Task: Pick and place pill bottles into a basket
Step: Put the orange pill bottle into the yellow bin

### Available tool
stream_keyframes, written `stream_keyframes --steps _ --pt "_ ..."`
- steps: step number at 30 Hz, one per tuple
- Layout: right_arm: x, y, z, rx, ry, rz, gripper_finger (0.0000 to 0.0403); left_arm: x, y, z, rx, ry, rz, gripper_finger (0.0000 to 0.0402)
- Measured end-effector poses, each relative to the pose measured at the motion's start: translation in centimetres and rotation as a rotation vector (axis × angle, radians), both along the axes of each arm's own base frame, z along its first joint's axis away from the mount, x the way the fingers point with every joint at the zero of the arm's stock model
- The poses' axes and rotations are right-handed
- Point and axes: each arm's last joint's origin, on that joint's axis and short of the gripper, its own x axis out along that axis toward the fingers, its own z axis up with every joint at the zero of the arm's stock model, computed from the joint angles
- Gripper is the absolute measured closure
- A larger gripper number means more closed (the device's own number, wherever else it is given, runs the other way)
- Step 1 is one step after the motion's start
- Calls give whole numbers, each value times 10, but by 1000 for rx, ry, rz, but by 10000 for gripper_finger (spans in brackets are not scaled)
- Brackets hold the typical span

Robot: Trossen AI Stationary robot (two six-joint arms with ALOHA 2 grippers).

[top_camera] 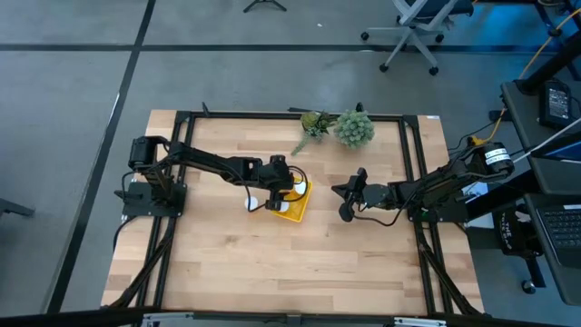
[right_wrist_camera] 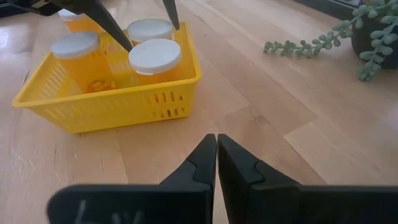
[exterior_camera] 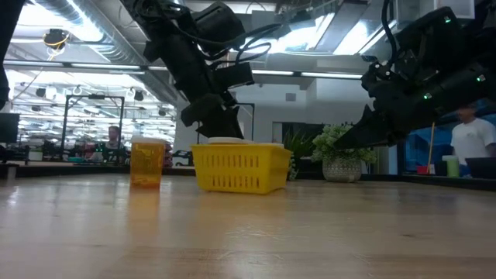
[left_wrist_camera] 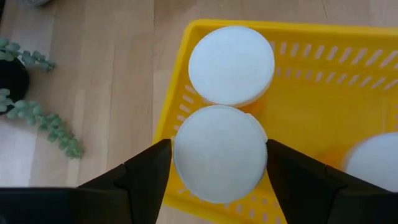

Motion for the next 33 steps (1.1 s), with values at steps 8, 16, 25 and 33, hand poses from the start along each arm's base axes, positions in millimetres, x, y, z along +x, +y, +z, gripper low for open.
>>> stream_keyframes --steps 8,16,25,33 --pt "0 0 0 0 0 0 382 0 0 0 9 2 -5 146" --pt "0 0 0 0 0 0 382 -1 -1 2 52 18 -16 146" --pt "0 0 0 -2 4 1 382 -9 -10 26 53 -33 -49 146" --pt "0 0 0 -2 3 0 382 -31 -20 61 63 -67 -59 146"
